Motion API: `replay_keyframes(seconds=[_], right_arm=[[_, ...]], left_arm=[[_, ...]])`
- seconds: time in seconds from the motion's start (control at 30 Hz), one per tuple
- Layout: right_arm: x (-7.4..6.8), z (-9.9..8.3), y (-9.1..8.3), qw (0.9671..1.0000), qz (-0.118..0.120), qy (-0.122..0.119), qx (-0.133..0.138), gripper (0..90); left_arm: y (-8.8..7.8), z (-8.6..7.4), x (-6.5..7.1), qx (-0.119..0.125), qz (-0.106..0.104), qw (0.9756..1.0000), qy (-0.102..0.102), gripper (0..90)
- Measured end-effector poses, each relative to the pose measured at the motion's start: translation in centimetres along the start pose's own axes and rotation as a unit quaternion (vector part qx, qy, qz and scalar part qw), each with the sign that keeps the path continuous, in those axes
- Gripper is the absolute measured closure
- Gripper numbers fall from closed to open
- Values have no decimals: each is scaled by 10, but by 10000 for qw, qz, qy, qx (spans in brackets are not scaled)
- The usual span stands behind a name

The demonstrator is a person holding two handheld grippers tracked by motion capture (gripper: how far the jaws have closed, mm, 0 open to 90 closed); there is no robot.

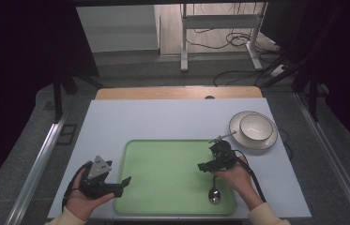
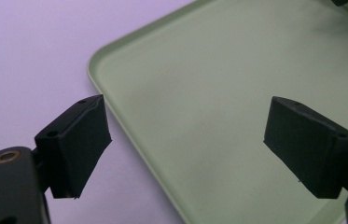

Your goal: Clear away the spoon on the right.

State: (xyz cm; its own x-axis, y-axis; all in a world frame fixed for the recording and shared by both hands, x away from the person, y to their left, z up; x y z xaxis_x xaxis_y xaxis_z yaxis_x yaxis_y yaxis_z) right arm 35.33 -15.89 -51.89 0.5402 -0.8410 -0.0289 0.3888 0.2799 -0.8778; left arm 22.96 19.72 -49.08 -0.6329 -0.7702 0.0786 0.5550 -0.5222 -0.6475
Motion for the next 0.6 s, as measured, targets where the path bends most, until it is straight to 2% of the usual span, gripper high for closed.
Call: replay_keyframes(seconds=[0.03, 0.13, 0.27, 0.3, 0.37, 0.6], right_arm=[[0, 3, 1, 9999, -107, -46, 41, 134], [1, 14, 2, 9994, -197, -200, 211, 122], [2, 20, 1, 9987, -262, -167, 392, 93], [2, 21, -3, 9980, -263, -144, 552, 94], [3, 23, -9, 9961, -245, -167, 832, 108], [2, 20, -30, 9926, 11, -163, 1205, 108]], left_arm=[[0, 0, 0, 3, 3, 10000, 1, 140], [0, 0, 0, -3, 11, 10000, -3, 140], [0, 0, 0, 7, 3, 10000, -13, 140], [0, 0, -1, 14, -20, 10000, -35, 140], [-1, 0, -1, 15, -29, 10000, -52, 140], [-1, 3, -1, 51, -96, 9999, -89, 140]])
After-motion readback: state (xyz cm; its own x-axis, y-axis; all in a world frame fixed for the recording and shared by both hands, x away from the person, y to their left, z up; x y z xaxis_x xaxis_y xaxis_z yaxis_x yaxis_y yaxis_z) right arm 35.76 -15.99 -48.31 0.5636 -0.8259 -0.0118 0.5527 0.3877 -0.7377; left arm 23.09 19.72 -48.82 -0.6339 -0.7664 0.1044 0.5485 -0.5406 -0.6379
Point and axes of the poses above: each handheld gripper's, and its own axes: y roughly forward along the jaws, z roughly out of its top, x roughly to its right, the point moved 3 cm from there along y, roughly forward along the jaws, and after that the axes turned 8 degrees about -z, right-handed, at the moved point
